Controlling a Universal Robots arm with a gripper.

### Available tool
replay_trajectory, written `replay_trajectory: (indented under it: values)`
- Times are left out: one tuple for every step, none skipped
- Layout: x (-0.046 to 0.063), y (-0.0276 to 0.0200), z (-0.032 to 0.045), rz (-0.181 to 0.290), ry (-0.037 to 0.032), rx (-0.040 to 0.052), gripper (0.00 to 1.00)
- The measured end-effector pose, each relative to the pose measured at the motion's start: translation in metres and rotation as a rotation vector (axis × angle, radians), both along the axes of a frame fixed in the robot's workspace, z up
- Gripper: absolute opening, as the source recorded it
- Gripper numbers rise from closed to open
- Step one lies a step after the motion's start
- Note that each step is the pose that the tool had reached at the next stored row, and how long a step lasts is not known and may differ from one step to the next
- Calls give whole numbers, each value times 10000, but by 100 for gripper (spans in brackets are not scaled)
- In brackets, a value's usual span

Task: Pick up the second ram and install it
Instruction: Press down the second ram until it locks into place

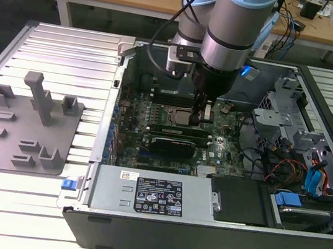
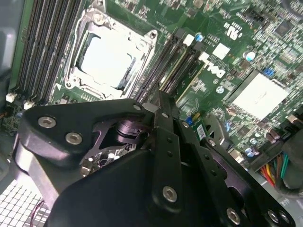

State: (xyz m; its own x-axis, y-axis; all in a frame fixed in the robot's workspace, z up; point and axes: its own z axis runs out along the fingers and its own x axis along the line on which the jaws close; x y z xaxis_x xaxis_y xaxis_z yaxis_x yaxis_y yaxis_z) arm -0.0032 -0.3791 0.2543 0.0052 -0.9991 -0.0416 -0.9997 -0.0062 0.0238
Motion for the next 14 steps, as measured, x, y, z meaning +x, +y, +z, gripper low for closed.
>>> replay_trajectory:
  values:
    - [17,0,0,-1,-1,0,8]
    - [58,0,-1,-2,0,-1,8]
    - [79,0,-1,-1,0,-1,8]
    - [128,1,-3,0,-1,1,8]
    - [180,0,-5,-2,-1,2,8]
    - [225,0,-7,0,0,1,8]
    - [258,0,-12,-1,-1,1,8]
    - [258,-1,-20,-2,-8,-1,8]
    - [258,0,-30,-1,-22,-1,8]
    - [259,0,-57,0,-59,0,8]
    - [258,0,-73,-2,-114,1,8]
    - [258,0,-86,-2,-183,1,8]
    - [259,1,-101,0,-220,1,8]
    - [259,5,-107,0,-226,0,8]
